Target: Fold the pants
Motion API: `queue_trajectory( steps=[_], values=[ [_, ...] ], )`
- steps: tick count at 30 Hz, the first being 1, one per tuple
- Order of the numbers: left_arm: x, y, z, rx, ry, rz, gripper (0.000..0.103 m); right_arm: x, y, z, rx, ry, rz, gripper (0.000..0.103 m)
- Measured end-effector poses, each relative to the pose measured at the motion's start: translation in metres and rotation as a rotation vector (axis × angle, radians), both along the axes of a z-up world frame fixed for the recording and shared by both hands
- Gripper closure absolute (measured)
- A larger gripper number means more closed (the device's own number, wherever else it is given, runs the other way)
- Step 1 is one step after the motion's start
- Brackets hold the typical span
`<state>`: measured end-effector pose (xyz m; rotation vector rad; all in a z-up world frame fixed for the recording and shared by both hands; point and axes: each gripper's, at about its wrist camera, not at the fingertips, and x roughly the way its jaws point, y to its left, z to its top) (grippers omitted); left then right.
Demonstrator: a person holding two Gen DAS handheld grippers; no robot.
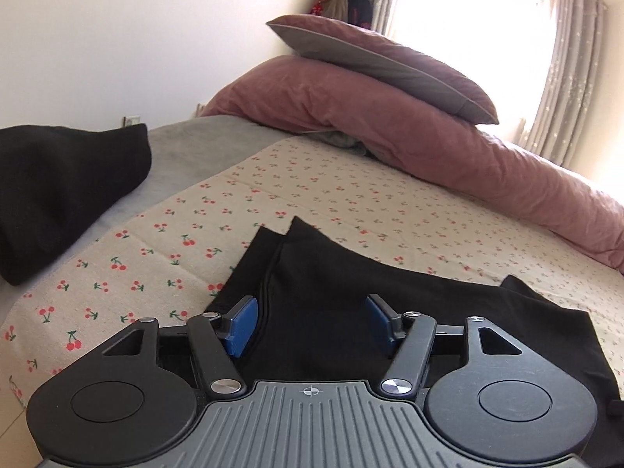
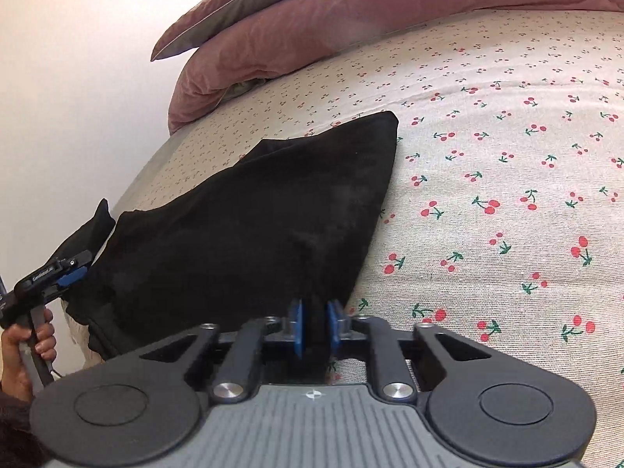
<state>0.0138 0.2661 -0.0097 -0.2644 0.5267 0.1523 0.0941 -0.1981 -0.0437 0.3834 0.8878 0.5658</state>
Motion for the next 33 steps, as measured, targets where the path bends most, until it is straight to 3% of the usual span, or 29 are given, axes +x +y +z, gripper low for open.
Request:
queue_trajectory(
  steps=[6, 8, 10, 11, 13, 18, 23, 27, 30, 33],
  values=[
    [-0.009, -0.046, -0.012, -0.037, 0.017, -0.310, 0.041, -0.003, 0.013, 0.050, 0.027, -0.078, -0.004, 0.097],
    [-0.007, -0.068, -0.025, 0.040, 0.072, -0.399, 0.041, 0.000, 0.022, 0.062, 0.004, -0.095, 0.003, 0.097],
    [-0.004, -0.086, -0.040, 0.201, 0.169, -0.415, 0.041, 0.002, 0.029, 0.069, -0.030, -0.100, 0.001, 0.097],
    [-0.007, -0.091, -0.042, 0.263, 0.165, -0.419, 0.040, 0.005, 0.031, 0.071, -0.038, -0.094, -0.003, 0.097],
    [-0.013, -0.089, -0.037, 0.259, 0.159, -0.443, 0.041, 0.008, 0.039, 0.076, -0.050, -0.092, 0.002, 0.097],
    [-0.025, -0.049, -0.019, 0.054, 0.053, -0.425, 0.037, 0.014, 0.078, 0.109, -0.074, -0.142, 0.085, 0.097],
    [-0.028, -0.004, -0.010, -0.171, -0.037, -0.378, 0.035, 0.025, 0.165, 0.135, -0.144, -0.181, 0.241, 0.097],
    [-0.029, 0.033, -0.010, -0.315, -0.090, -0.333, 0.035, 0.032, 0.238, 0.128, -0.170, -0.154, 0.349, 0.097],
    [-0.025, 0.068, -0.020, -0.477, -0.114, -0.292, 0.036, 0.032, 0.287, 0.107, -0.151, -0.102, 0.429, 0.097],
    [-0.013, 0.096, -0.034, -0.633, -0.113, -0.286, 0.037, 0.030, 0.316, 0.088, -0.066, -0.006, 0.511, 0.091]
  ],
)
